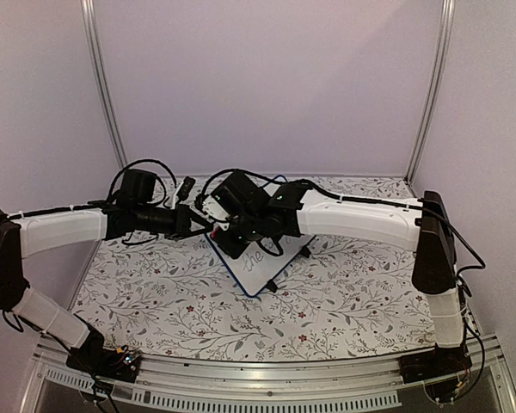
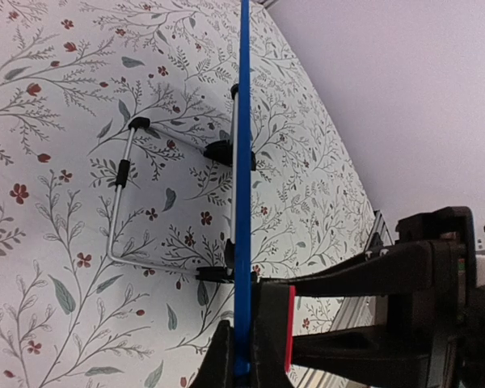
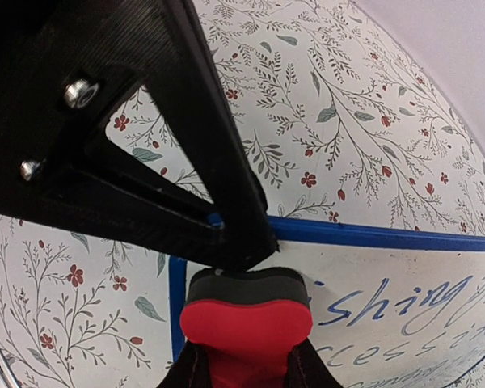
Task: Erase the whiteboard
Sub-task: Erase the whiteboard at the center of the board.
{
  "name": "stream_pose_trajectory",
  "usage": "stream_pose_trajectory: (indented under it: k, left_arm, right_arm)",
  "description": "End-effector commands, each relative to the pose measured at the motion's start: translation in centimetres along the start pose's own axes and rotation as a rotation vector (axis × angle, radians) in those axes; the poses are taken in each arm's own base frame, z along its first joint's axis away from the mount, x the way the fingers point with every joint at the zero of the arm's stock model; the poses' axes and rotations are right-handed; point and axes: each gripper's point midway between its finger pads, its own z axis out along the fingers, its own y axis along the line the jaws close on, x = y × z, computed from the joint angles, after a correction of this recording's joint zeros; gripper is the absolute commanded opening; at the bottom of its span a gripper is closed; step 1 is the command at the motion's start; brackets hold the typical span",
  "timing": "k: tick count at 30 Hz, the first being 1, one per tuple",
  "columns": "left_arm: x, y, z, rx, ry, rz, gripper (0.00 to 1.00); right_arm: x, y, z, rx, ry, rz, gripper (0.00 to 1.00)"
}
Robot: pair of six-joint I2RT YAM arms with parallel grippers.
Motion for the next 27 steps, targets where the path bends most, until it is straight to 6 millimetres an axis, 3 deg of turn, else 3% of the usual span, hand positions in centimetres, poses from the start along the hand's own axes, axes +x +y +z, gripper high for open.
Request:
stream_pose_trajectory:
  k: [1,17,27]
  left_arm:
    - [0.6,0.0,0.5,0.015,0.016,-0.009,0.0]
    - [0.5,0.0,0.4,0.014,0.012,-0.007,0.0]
    - [0.5,0.0,0.4,0.013,0.011,-0.005,0.0]
  right_arm:
    - [-0.4,0.6,1.0,0.0,-0.011,-0.014,0.17]
    - [5.0,0.7,1.7,0.004,0.11,-0.008,0.16]
    - [5.8,0.4,1.2,0.012,0.118,-0.005,0.16]
